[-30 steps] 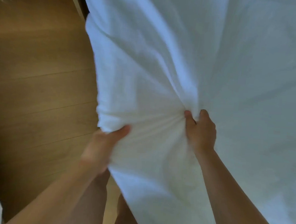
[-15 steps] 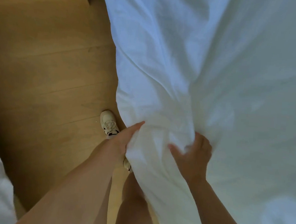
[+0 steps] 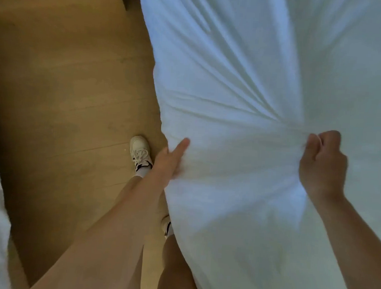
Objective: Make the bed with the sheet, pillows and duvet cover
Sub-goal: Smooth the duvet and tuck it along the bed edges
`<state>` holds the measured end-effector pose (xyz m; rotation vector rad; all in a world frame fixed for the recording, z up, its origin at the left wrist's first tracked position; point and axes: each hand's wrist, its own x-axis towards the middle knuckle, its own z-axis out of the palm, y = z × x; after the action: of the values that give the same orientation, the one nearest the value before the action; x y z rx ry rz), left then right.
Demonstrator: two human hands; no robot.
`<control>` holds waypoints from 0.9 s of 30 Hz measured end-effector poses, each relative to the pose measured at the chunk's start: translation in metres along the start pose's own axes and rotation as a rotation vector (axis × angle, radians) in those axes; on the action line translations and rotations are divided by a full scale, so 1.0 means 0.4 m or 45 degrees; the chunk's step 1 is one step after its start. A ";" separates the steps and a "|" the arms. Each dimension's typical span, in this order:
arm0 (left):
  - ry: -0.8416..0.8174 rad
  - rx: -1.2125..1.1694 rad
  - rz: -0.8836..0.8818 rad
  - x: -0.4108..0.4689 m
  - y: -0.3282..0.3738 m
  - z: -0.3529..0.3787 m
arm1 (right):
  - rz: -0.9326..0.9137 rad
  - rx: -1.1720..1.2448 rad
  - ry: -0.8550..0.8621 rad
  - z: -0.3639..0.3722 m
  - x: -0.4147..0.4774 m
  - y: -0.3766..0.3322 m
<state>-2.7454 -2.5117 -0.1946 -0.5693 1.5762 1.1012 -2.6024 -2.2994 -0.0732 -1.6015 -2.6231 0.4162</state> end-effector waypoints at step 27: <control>-0.254 -0.236 -0.055 -0.137 -0.329 0.097 | 0.316 0.226 -0.097 0.011 -0.191 0.389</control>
<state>-2.6023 -2.5478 -0.1898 -0.5943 1.2936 1.2398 -2.4326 -2.3004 -0.1080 -1.8886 -2.3629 0.7130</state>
